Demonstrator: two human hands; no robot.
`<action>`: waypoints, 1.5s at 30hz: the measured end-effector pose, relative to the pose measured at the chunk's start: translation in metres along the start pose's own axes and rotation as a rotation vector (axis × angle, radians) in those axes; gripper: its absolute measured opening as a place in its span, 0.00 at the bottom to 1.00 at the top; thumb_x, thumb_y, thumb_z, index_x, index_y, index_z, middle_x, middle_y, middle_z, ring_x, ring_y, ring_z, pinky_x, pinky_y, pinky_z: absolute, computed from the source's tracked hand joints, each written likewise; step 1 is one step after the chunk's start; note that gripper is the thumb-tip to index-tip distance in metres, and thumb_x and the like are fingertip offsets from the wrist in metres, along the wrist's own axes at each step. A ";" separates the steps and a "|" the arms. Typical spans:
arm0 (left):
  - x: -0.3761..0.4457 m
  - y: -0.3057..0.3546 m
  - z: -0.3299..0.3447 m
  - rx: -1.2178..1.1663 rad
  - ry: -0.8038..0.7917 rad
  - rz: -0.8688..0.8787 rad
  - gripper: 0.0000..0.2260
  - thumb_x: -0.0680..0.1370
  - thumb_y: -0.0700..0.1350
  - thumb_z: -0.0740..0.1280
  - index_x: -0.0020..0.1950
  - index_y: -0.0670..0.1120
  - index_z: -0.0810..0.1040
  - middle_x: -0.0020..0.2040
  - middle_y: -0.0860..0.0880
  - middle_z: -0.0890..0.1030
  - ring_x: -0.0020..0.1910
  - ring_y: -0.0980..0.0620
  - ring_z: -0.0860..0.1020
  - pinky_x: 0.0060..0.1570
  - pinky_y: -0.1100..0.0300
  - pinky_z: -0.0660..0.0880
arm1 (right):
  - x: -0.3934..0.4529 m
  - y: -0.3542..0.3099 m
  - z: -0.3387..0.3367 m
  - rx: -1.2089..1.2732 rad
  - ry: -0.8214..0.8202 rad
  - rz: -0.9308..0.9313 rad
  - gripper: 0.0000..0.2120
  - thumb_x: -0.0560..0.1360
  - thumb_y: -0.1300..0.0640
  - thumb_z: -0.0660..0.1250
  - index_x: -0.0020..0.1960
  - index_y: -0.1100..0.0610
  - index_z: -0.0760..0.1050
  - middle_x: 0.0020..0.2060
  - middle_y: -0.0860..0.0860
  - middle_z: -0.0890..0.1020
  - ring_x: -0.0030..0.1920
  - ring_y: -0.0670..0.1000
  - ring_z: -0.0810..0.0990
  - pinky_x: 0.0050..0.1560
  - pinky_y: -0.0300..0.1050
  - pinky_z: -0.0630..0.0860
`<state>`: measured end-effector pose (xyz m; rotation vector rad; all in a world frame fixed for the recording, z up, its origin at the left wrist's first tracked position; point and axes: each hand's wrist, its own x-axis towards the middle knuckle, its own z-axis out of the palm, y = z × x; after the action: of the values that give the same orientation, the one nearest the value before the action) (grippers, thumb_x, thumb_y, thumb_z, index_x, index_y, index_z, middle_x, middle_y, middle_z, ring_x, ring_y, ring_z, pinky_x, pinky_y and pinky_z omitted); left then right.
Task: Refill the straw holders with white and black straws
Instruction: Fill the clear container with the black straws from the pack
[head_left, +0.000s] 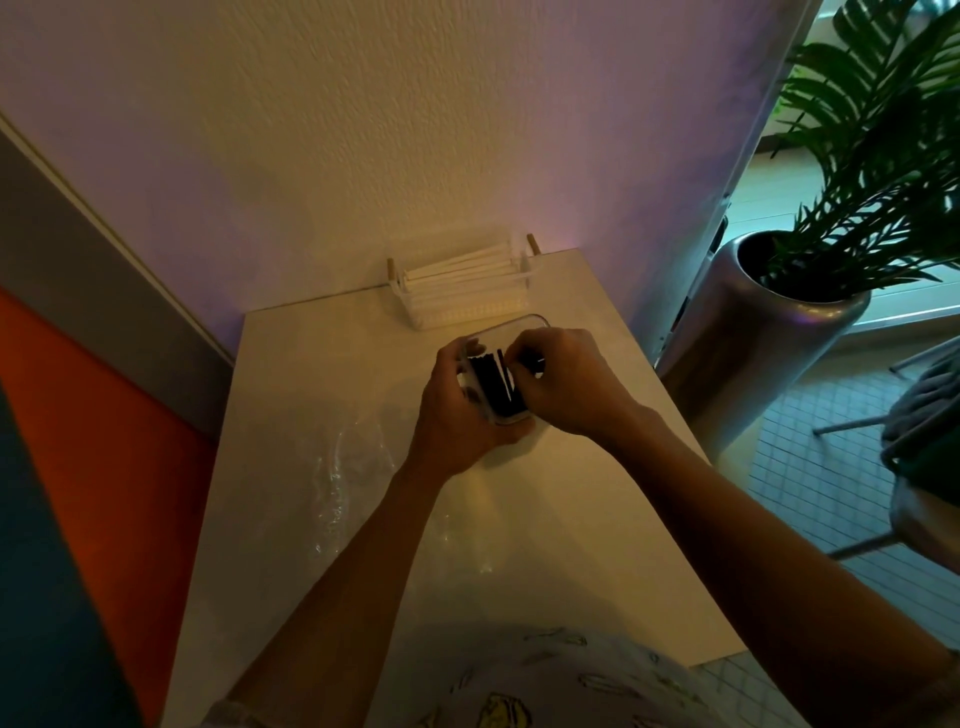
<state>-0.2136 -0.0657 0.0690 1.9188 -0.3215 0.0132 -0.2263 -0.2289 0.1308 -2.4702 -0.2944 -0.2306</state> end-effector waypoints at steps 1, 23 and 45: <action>0.001 0.001 -0.001 0.000 0.014 0.007 0.44 0.59 0.46 0.84 0.69 0.50 0.66 0.64 0.56 0.74 0.61 0.64 0.74 0.53 0.68 0.76 | 0.000 0.000 -0.002 -0.026 -0.049 -0.021 0.08 0.76 0.59 0.66 0.50 0.56 0.82 0.43 0.50 0.84 0.41 0.48 0.81 0.45 0.47 0.81; 0.018 0.008 -0.006 0.162 0.023 0.147 0.48 0.56 0.54 0.82 0.70 0.46 0.64 0.66 0.52 0.72 0.66 0.56 0.71 0.62 0.58 0.75 | 0.024 -0.014 -0.011 -0.179 -0.201 0.110 0.10 0.81 0.55 0.62 0.55 0.59 0.78 0.48 0.54 0.81 0.47 0.52 0.81 0.49 0.46 0.81; 0.026 0.012 -0.017 0.038 -0.114 -0.047 0.45 0.60 0.51 0.82 0.72 0.52 0.64 0.65 0.58 0.73 0.62 0.59 0.73 0.52 0.66 0.75 | 0.040 -0.005 -0.012 0.032 0.115 0.059 0.09 0.81 0.57 0.63 0.57 0.56 0.79 0.48 0.46 0.82 0.43 0.44 0.79 0.42 0.29 0.71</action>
<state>-0.1887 -0.0593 0.0901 1.9683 -0.3549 -0.1225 -0.1905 -0.2266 0.1523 -2.4189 -0.1753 -0.3389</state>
